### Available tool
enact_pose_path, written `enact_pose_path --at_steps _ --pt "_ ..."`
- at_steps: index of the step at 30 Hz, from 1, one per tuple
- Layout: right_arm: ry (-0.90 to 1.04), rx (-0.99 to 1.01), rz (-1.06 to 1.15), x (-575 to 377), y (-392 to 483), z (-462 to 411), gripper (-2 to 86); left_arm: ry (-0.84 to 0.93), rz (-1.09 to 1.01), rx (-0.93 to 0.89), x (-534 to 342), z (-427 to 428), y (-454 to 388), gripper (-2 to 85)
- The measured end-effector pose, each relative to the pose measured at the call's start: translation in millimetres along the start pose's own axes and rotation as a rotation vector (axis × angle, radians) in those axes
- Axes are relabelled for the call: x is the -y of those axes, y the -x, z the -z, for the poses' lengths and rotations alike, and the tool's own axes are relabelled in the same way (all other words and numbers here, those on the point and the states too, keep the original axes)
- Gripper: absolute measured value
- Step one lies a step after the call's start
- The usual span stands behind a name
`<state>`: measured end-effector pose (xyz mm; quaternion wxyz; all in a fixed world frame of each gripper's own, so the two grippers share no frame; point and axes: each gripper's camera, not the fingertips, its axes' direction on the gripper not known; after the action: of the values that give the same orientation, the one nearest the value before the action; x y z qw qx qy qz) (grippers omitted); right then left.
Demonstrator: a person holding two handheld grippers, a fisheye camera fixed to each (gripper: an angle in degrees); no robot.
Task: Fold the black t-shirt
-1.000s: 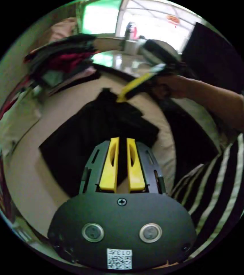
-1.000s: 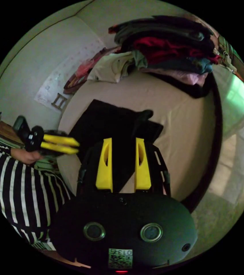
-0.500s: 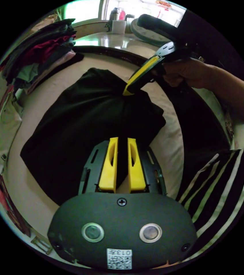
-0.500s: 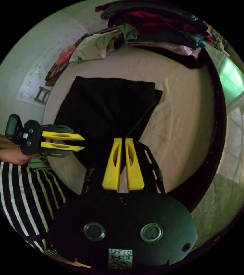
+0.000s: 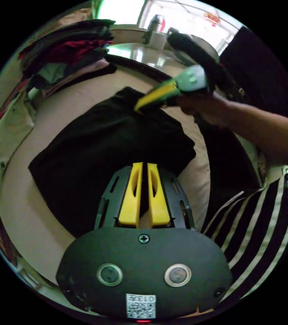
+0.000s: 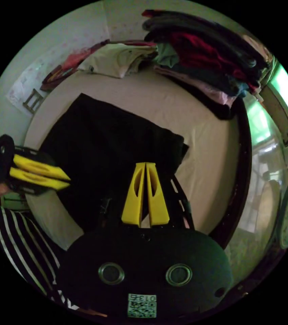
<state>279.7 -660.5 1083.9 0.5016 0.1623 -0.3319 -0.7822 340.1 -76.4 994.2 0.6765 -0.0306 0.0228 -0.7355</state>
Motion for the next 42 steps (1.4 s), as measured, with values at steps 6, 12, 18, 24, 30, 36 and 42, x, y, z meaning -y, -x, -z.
enact_pose_path --at_steps 6,12,18,24,30,36,42 --pt "-0.208 -0.114 -0.108 -23 -15 51 4.2 -0.191 0.494 0.050 -75 63 126 10.1" --pt "-0.132 0.125 -0.297 -17 -51 44 12.5 -0.146 0.543 -0.016 -106 68 187 13.5" --pt "-0.132 0.219 -0.316 -10 -46 56 12.2 -0.116 0.520 -0.113 -115 68 210 13.1" --pt "-0.113 0.170 -0.255 -1 -9 82 10.2 -0.126 0.452 -0.086 -128 98 221 11.3" --pt "-0.117 0.172 -0.263 16 30 110 6.3 -0.098 0.522 -0.123 -147 116 250 7.2" --pt "-0.134 -0.140 -0.119 42 116 158 4.5 -0.140 0.471 0.025 -159 169 238 2.0" --pt "-0.302 -0.290 -0.011 52 184 248 3.8 -0.313 0.370 0.039 -168 254 232 1.3"
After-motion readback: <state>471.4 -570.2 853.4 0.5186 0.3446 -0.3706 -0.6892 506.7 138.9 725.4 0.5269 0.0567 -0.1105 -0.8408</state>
